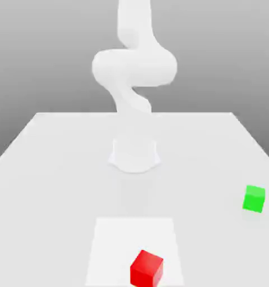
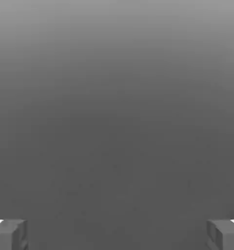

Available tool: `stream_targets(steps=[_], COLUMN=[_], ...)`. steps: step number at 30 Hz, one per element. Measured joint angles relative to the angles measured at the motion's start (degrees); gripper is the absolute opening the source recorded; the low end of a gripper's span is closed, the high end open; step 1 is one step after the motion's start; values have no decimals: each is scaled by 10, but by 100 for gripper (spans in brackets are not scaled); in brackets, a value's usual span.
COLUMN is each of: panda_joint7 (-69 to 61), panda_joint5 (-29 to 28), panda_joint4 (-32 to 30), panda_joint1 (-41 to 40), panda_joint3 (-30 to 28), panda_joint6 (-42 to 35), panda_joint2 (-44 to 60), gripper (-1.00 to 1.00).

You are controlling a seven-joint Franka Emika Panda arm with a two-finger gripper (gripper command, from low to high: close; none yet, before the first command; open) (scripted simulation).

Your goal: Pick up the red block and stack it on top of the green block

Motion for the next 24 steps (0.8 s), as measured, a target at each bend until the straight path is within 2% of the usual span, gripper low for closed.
stream_targets(steps=[6,16,20,24], panda_joint7=[-153,-403,-485,-548], panda_joint5=[42,113,117,93], panda_joint4=[-16,-42,-54,-66], panda_joint1=[71,132,141,138], panda_joint3=[-62,-105,-104,-102], panda_joint6=[41,108,137,170], panda_joint2=[129,338,418,491], gripper=[0,0,0,0])
